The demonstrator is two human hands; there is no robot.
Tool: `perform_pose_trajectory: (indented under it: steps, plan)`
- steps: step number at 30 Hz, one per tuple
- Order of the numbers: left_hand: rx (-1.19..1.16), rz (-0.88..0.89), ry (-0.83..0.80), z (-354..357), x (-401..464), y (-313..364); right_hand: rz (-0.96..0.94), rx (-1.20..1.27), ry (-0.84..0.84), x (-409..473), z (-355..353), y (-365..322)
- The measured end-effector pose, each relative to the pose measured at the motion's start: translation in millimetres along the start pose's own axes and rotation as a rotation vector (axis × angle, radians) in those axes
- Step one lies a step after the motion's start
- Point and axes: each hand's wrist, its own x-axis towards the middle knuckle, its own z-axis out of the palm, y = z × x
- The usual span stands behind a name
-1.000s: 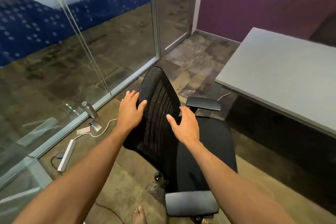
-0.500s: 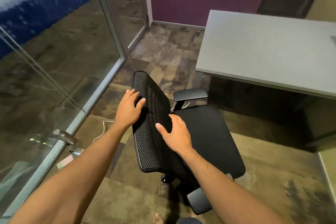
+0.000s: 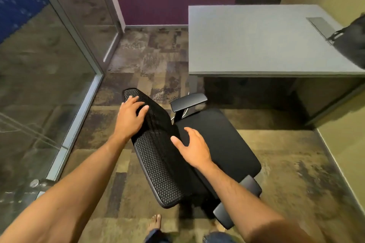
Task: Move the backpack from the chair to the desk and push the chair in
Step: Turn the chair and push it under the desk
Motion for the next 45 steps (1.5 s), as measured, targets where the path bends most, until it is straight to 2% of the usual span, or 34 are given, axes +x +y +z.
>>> perform_pose_trajectory:
  steps: [7, 13, 17, 20, 23, 45]
  plan:
    - [0.053, 0.347, -0.257, -16, 39, -34, 0.126, 0.005, 0.11, -14, 34, -36]
    - [0.134, 0.606, -0.366, -23, 60, -65, 0.258, -0.016, 0.027, -34, 55, -70]
    - [0.199, 0.702, -0.404, -19, 71, -67, 0.302, -0.148, -0.012, -49, 71, -95]
    - [0.211, 0.731, -0.353, -14, 70, -66, 0.307, -0.322, -0.026, -58, 85, -105]
    - [0.194, 0.76, -0.299, -11, 67, -66, 0.308, -0.421, 0.043, -62, 94, -107]
    - [0.19, 0.75, -0.251, 0, 61, -38, 0.332, -0.425, 0.039, -71, 66, -87]
